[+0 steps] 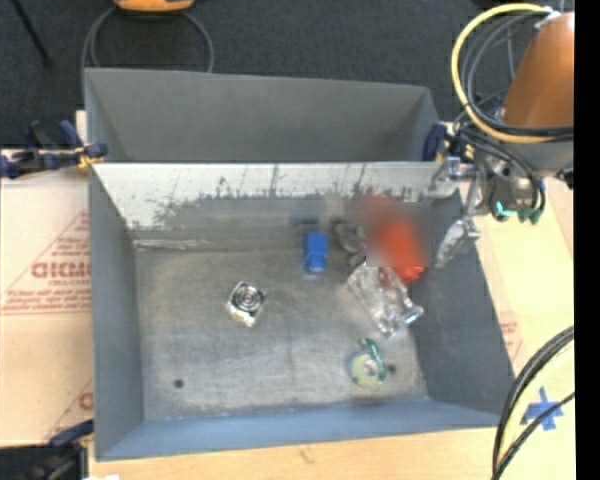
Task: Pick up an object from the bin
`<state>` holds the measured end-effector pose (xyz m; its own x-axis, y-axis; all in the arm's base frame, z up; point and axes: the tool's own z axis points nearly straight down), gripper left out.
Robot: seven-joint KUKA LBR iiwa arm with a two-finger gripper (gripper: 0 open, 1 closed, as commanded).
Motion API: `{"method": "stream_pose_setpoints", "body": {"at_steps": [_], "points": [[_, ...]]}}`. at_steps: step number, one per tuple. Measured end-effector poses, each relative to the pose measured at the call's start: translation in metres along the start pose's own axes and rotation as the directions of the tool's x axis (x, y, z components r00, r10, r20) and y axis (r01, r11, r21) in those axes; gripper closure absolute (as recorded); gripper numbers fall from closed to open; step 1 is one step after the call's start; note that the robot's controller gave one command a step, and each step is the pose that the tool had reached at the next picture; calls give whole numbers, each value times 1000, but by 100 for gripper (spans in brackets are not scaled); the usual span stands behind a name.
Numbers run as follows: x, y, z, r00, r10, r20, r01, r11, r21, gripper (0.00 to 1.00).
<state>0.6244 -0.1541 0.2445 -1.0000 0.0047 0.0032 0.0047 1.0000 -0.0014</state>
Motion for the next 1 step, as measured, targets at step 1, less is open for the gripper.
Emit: {"method": "stream_pose_setpoints", "body": {"at_steps": [1], "points": [[-26,25,152,974,226,13,-226,974,-8,0]]}}
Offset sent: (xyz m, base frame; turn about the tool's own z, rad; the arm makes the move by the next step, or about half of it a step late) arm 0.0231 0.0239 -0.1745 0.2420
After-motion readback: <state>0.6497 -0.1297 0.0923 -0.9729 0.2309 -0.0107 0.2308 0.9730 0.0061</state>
